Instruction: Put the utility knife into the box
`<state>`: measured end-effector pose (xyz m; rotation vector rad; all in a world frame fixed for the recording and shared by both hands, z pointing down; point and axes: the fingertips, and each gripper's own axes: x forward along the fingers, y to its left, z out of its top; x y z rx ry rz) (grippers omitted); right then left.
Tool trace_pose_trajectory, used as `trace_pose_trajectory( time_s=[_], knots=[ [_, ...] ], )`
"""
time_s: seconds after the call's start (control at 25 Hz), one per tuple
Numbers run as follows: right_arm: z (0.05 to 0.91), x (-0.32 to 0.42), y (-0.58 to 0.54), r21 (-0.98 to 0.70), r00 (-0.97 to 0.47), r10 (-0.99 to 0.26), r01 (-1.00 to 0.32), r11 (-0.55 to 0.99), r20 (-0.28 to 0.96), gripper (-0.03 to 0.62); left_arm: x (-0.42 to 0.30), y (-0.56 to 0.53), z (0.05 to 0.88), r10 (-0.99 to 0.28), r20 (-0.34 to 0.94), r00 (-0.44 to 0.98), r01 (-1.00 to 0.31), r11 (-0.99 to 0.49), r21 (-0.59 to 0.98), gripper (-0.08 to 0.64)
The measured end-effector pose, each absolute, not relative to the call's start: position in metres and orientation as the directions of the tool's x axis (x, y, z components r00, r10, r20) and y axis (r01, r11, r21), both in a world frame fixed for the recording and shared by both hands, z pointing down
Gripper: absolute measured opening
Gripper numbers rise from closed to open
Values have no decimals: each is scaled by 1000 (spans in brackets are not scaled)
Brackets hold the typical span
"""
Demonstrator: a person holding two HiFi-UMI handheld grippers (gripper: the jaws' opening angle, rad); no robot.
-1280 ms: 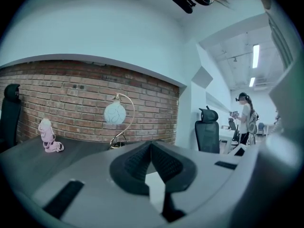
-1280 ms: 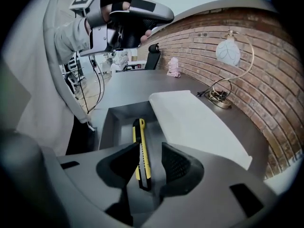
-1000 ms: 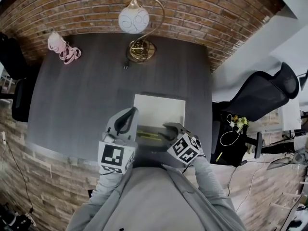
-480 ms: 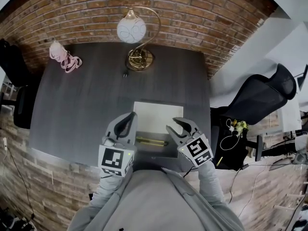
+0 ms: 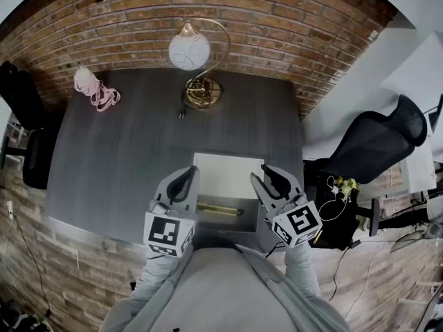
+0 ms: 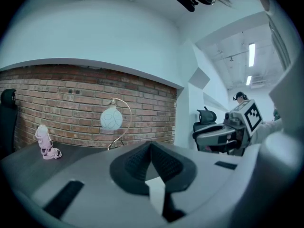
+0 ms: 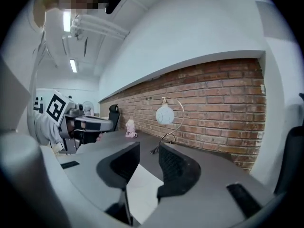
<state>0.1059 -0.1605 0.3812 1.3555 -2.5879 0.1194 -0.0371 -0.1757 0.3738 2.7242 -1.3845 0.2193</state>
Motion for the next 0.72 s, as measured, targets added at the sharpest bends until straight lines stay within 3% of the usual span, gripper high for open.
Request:
trace_pose_trajectory(
  time_s=[0.4,0.72],
  knots=[
    [349,121,-157,-43,-512,-856,-859,510,75,98,-35,-179,373,-802,157,576,-813,-582,11,20],
    [345,135,-153,-61,-466,-884,-884,463,38,41,-36,-180,375,-808,153,568,-819,-573,16,21]
  ],
)
